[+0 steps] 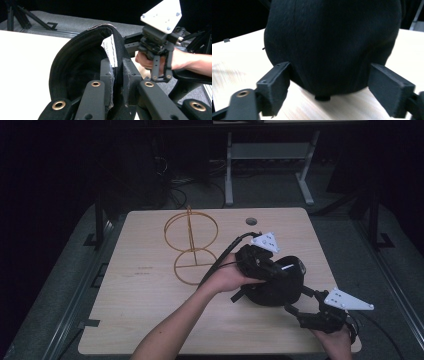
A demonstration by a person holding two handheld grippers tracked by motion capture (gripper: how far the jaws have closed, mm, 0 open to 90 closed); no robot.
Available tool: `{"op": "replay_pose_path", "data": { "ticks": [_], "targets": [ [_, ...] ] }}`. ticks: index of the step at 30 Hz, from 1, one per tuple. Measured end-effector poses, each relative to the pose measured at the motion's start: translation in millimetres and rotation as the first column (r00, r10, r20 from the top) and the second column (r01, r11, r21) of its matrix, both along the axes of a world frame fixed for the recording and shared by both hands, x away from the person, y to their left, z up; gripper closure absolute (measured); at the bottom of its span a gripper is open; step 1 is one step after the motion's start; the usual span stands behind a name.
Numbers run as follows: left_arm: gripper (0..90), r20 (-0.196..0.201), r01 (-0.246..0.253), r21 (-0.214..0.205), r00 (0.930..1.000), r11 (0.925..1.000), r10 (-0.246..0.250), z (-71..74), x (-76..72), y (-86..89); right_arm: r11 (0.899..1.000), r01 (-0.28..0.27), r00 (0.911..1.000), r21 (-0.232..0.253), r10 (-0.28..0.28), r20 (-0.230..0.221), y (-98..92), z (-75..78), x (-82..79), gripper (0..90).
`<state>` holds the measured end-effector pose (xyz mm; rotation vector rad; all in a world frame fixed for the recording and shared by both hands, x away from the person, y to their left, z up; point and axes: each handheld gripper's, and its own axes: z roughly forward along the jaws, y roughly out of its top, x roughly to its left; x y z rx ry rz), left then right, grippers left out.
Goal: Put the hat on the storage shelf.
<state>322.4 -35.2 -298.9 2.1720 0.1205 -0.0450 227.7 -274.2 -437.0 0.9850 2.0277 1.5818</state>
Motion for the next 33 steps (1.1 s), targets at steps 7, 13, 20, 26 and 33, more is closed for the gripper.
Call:
{"op": "replay_pose_path", "data": {
  "ticks": [7,13,20,26,33],
  "targets": [
    [80.7,0.028,0.059,0.004,0.9979,0.9983,-0.059,10.4,-12.1,-9.7,1.0,-0.004,0.9991,-0.003,0.004,0.042,0.5,0.6,-3.2,38.8],
    [80.8,0.045,0.078,0.005,0.9959,0.9969,-0.078,15.5,-17.0,-13.3,1.0,-0.022,0.9979,0.016,0.021,0.061,-3.9,2.2,-6.0,65.8],
    [80.2,0.057,0.034,0.017,0.9978,0.9993,-0.034,15.1,-12.3,-4.1,0.998,-0.055,0.9968,0.019,0.054,0.059,-5.3,7.3,-9.3,83.9],
    [78.2,0.059,0.005,0.019,0.9983,0.9998,-0.007,9.7,-9.7,6.2,0.997,-0.073,0.9963,0.016,0.072,0.046,-7.3,12.9,-11.8,86.3],
    [72.0,0.063,-0.021,0.023,0.9978,0.9995,0.02,7.2,-11.6,18.7,0.996,-0.089,0.995,0.013,0.088,0.046,-7.3,19.7,-14.5,87.0]
  ]
}}
